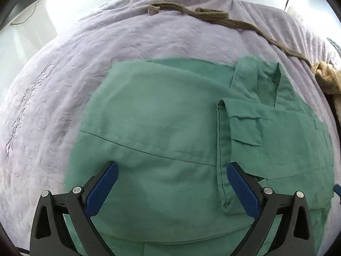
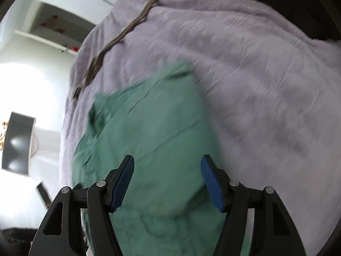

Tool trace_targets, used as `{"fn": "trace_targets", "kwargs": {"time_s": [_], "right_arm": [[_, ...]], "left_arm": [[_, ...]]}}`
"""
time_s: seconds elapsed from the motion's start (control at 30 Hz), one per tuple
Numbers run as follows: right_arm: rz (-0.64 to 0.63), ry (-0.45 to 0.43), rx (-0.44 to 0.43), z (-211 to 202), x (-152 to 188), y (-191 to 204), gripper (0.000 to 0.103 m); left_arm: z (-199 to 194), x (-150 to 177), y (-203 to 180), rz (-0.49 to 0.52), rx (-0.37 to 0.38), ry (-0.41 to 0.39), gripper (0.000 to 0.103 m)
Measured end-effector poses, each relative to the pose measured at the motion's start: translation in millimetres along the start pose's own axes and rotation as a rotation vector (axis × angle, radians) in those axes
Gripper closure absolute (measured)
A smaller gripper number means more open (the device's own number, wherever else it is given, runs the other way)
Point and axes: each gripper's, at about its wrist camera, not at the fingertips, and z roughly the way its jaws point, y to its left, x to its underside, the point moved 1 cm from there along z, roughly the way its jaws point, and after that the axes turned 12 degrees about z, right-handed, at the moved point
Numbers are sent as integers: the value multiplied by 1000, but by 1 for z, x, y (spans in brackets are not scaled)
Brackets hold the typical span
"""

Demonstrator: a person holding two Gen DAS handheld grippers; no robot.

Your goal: Fold large clothes

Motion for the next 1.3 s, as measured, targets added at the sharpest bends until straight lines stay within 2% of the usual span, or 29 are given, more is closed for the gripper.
{"fn": "trace_targets", "kwargs": {"time_s": [0.1, 0.17, 0.27, 0.3, 0.33, 0.37, 0.47, 0.53, 0.57, 0.67, 0.7, 0.8, 0.83, 0.9, 0.93, 0.97, 1.03, 1.1, 1.17, 1.23, 1.3], "right_arm": [[34, -8, 10, 14, -29, -9, 34], [77, 7, -4, 31, -50, -16, 34], [164, 82, -81, 60, -69, -25, 34], [184, 108, -111, 66, -71, -25, 44], [193, 132, -139, 70, -72, -23, 87], [185, 148, -146, 71, -71, -19, 99], [24, 52, -84, 49, -69, 7, 99], [-106, -17, 53, 46, -68, 20, 100], [-154, -41, 153, 53, -70, 19, 100], [-99, -36, 223, 68, -81, -3, 103], [-77, -43, 221, 67, -82, -8, 103], [19, -21, 148, 51, -78, -20, 102], [29, -9, 128, 44, -74, -22, 96], [35, 29, 71, 24, -57, -24, 96], [40, 41, 44, 15, -48, -24, 91], [52, 57, 7, 5, -35, -27, 84], [95, 72, -53, -16, -8, -34, 33], [155, 97, -142, -31, 19, -45, 32], [252, 144, -213, -29, 40, -57, 36], [348, 170, -231, -15, 46, -70, 52], [445, 161, -227, -2, 46, -86, 59]], "left_arm": [[-2, -8, 5, -35, 115, -10, 0], [3, -18, -4, -20, 175, 1, 0], [16, -29, -28, 37, 195, 13, 0], [21, -33, -36, 54, 190, 11, 0], [24, -34, -41, 63, 181, 11, 0], [29, -34, -45, 68, 168, 18, 0], [32, -33, -52, 85, 131, 19, 0], [32, -34, -55, 98, 120, 16, 0], [33, -35, -56, 104, 113, 17, 0], [39, -37, -61, 131, 72, 17, 0], [43, -38, -63, 146, 49, 16, 0], [51, -41, -72, 196, -20, 10, 0], [50, -42, -72, 205, -23, 11, 0], [41, -42, -66, 203, -14, 5, 0], [37, -43, -61, 199, -15, -2, 0], [28, -43, -55, 190, -14, -12, 0], [17, -43, -46, 178, 13, -19, 0], [6, -42, -39, 179, 40, -21, 0], [-1, -38, -41, 204, 42, -23, 0], [0, -35, -47, 232, 45, -19, 0], [9, -30, -55, 248, 32, 0, 0]]}}
